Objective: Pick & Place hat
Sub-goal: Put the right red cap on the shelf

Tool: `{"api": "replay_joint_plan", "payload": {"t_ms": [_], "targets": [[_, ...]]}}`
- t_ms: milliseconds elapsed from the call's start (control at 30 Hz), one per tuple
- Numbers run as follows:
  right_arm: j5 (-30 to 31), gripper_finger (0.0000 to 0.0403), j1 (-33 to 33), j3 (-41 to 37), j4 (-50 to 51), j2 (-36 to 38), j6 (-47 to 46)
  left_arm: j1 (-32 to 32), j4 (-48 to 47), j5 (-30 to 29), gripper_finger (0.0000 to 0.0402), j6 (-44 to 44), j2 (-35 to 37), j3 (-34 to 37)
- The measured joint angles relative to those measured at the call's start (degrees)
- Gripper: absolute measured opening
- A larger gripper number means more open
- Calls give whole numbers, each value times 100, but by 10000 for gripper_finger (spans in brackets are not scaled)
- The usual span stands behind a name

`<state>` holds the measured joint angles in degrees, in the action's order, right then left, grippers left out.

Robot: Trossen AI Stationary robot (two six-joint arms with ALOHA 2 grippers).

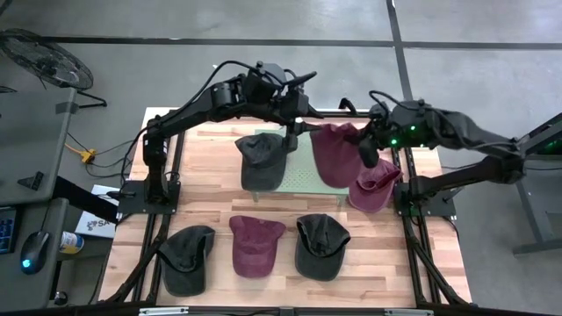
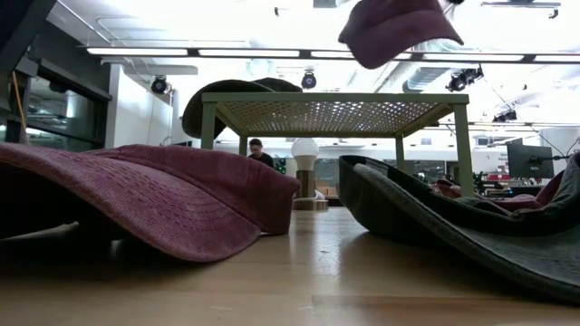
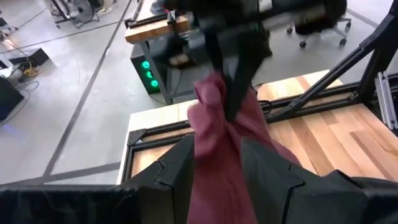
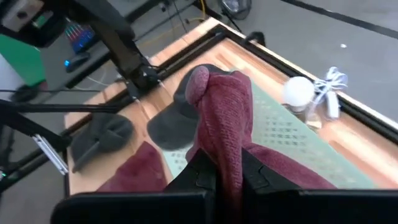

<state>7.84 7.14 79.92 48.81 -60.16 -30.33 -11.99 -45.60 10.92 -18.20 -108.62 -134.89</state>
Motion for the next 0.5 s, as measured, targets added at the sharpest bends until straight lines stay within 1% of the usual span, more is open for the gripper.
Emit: {"api": "replay_joint_plan", "payload": {"t_ms": [133,300,500], "targets": [[-72,5,0,-795,-815,229,-165,0,-2,-4,128,0,0,0],[-185,5,2,-1504,-1825,326,-291,0,1,-4,128,2,-2,0],[-320,5,143,-1864,-2099,326,-404,0,0,-4,128,44,-4,0]]}}
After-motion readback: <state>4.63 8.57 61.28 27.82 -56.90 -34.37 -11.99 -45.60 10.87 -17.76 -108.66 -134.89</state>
